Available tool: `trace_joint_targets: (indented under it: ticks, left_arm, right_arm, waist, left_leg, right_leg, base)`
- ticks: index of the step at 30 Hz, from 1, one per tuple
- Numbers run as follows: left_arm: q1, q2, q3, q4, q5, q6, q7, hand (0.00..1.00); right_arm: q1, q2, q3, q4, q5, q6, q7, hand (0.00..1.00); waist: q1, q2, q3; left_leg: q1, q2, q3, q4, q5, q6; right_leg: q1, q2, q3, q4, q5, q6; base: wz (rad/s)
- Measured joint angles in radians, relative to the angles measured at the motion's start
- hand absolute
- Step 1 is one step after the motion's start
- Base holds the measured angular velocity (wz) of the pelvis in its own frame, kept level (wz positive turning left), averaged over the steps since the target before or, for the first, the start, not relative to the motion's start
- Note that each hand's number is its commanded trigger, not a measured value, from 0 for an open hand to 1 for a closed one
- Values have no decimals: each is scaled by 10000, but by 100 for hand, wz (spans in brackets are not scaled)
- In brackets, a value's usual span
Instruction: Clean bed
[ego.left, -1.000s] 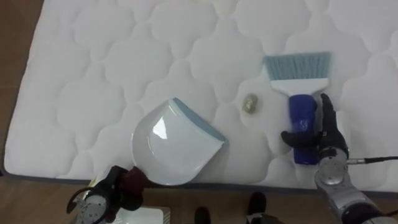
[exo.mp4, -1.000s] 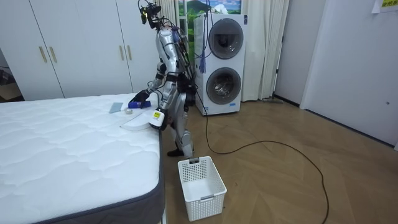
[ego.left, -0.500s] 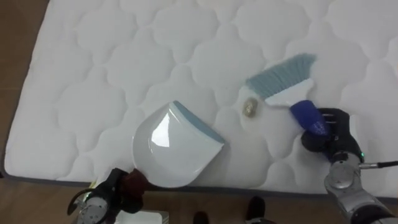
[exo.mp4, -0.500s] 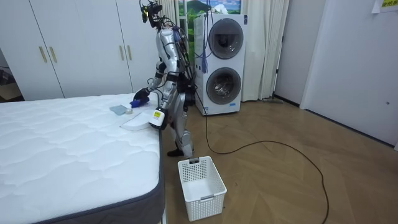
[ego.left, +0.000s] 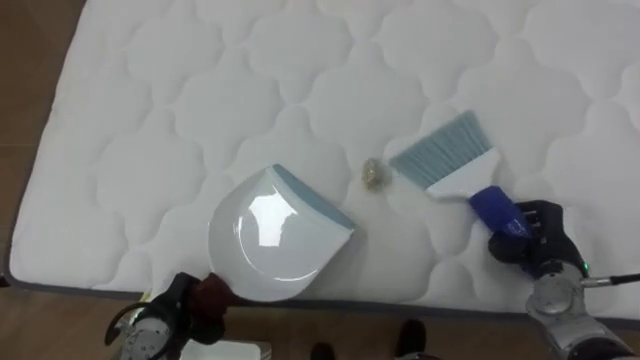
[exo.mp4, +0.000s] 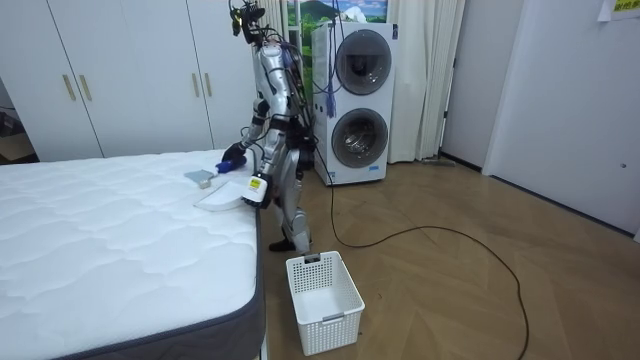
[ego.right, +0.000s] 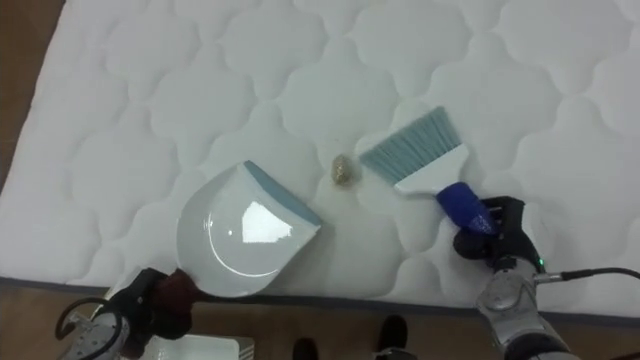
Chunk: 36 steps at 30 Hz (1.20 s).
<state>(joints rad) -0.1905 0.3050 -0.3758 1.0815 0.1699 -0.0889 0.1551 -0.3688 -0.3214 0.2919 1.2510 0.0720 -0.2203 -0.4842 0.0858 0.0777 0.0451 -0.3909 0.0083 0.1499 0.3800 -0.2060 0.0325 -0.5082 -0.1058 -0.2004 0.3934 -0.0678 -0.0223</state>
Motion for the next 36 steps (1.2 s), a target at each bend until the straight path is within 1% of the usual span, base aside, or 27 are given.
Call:
trace_joint_targets:
  ticks: [7,9,10,13,15,16,17,18,20,21,22,23,24,25,26,29,30,32,33,35,36]
  left_arm:
    - [-133,115,-8,-13,5,41,-117,100]
    - [-226,215,-6,-16,233,49,-112,100]
    - [-312,300,-2,-18,448,62,-95,100]
    - [-473,324,105,-114,1124,153,-28,100]
    - [-453,363,210,-290,1457,163,6,100]
    - [-450,498,215,-469,1767,168,11,100]
    - [-442,708,211,-718,2115,175,10,100]
    - [-449,806,211,-815,2259,175,15,100]
    - [-460,1119,201,-925,2400,189,20,100]
    - [-464,1193,202,-957,2431,205,20,100]
    - [-466,1317,200,-1108,2651,318,19,100]
    - [-499,1430,202,-1265,2956,405,19,100]
    - [-522,1508,200,-1330,3083,419,19,100]
    - [-567,1643,199,-1408,3253,470,19,100]
    - [-574,1746,182,-1424,3279,502,18,100]
    - [-588,1910,189,-1624,3469,635,2,100]
    - [-593,1942,189,-1637,3504,632,1,100]
    - [-579,2147,169,-1776,3549,601,-23,100]
    - [-591,2201,167,-1821,3552,599,-47,100]
    - [-628,2449,173,-2011,3745,598,-103,100]
    - [-629,2533,171,-2032,3756,595,-109,100]
  right_arm:
    - [-47,-19,0,130,63,57,39,100]
    - [-100,-52,-13,140,31,129,78,100]
    - [-180,-64,-19,144,38,187,86,100]
    - [-213,-243,-47,163,20,283,295,100]
    - [-233,-387,-348,251,-184,369,417,100]
    - [-258,-559,-500,285,-437,475,451,100]
    - [-263,-815,-501,292,-623,518,502,100]
    - [-278,-954,-500,292,-731,561,506,100]
    - [-542,-1460,-496,307,-1232,835,506,100]
    - [-622,-1584,-496,306,-1414,899,506,100]
    - [-774,-1847,-496,306,-1921,1014,514,100]
    - [-948,-2105,-489,306,-2517,1141,522,100]
    - [-1060,-2225,-489,306,-2775,1173,525,100]
    - [-1308,-2432,-447,302,-3195,1217,519,100]
    - [-1548,-2581,-331,302,-3591,1289,518,100]
    - [-2071,-2945,-74,222,-4764,1423,709,100]
    - [-2121,-3015,8,144,-4894,1473,755,100]
    - [-2184,-3252,243,-436,-5480,1607,936,100]
    - [-2191,-3324,384,-576,-5622,1639,955,100]
    - [-2265,-3532,632,-961,-6547,1690,1190,100]
    - [-2344,-3536,775,-961,-6744,1703,1246,100]
  waist:
    - [-18,-40,-22]
    - [-54,-98,-48]
    - [-111,-145,-59]
    - [-213,-242,-65]
    - [-205,-333,-70]
    - [-183,-397,-63]
    - [-168,-456,-63]
    - [-165,-467,-63]
    - [-226,-489,-54]
    - [-221,-495,-50]
    - [-274,-543,-35]
    - [-246,-613,-15]
    - [-240,-657,2]
    - [-227,-733,13]
    - [-234,-805,8]
    - [-242,-1011,4]
    - [-236,-1041,8]
    - [-236,-1161,52]
    - [-238,-1192,70]
    - [-189,-1437,90]
    - [-187,-1493,87]
  left_leg:
    - [-16,-16,0,-7,1,2]
    - [-83,-44,-3,-9,10,16]
    - [-191,-72,-11,23,28,40]
    - [-301,-149,-142,180,50,78]
    - [-314,-194,-141,178,68,109]
    - [-378,-206,-138,199,67,126]
    - [-479,-197,-141,251,60,146]
    - [-543,-191,-140,310,43,172]
    - [-677,-198,-135,342,14,218]
    - [-703,-198,-131,347,9,225]
    - [-716,-207,-108,334,10,227]
    - [-707,-207,-71,319,14,233]
    - [-699,-203,-46,307,15,233]
    - [-698,-195,-4,290,16,233]
    - [-690,-193,-3,289,17,231]
    - [-711,-139,55,291,19,225]
    - [-705,-131,68,289,18,224]
    - [-714,-123,84,283,15,222]
    - [-724,-122,82,284,15,222]
    - [-755,-131,100,282,14,222]
    - [-761,-126,95,292,14,222]
  right_leg:
    - [-9,-19,31,33,0,0]
    - [-99,-58,28,95,-4,-3]
    - [-214,-125,-26,180,-13,-13]
    - [-253,-197,-27,246,-39,23]
    - [-280,-207,71,248,-47,73]
    - [-339,-221,78,250,-32,96]
    - [-418,-232,66,264,-21,110]
    - [-463,-243,47,285,-17,114]
    - [-593,-302,49,367,-9,134]
    - [-627,-302,68,369,2,144]
    - [-667,-304,111,377,13,158]
    - [-686,-307,123,387,18,162]
    - [-695,-307,125,391,21,157]
    - [-701,-298,117,383,25,150]
    - [-701,-289,98,381,33,138]
    - [-760,-273,83,351,50,111]
    - [-760,-270,82,353,50,111]
    - [-780,-288,26,372,49,111]
    - [-789,-297,-5,374,49,111]
    - [-903,-321,-16,474,49,107]
    - [-904,-319,-23,484,49,105]
  base:
    - [0]
    - [2]
    - [10]
    - [13]
    - [5]
    - [0]
    - [0]
    - [0]
    - [0]
    - [-5]
    - [-7]
    - [-7]
    - [-7]
    - [-4]
    - [-4]
    - [-4]
    - [0]
    - [0]
    - [0]
    - [-6]
    - [0]
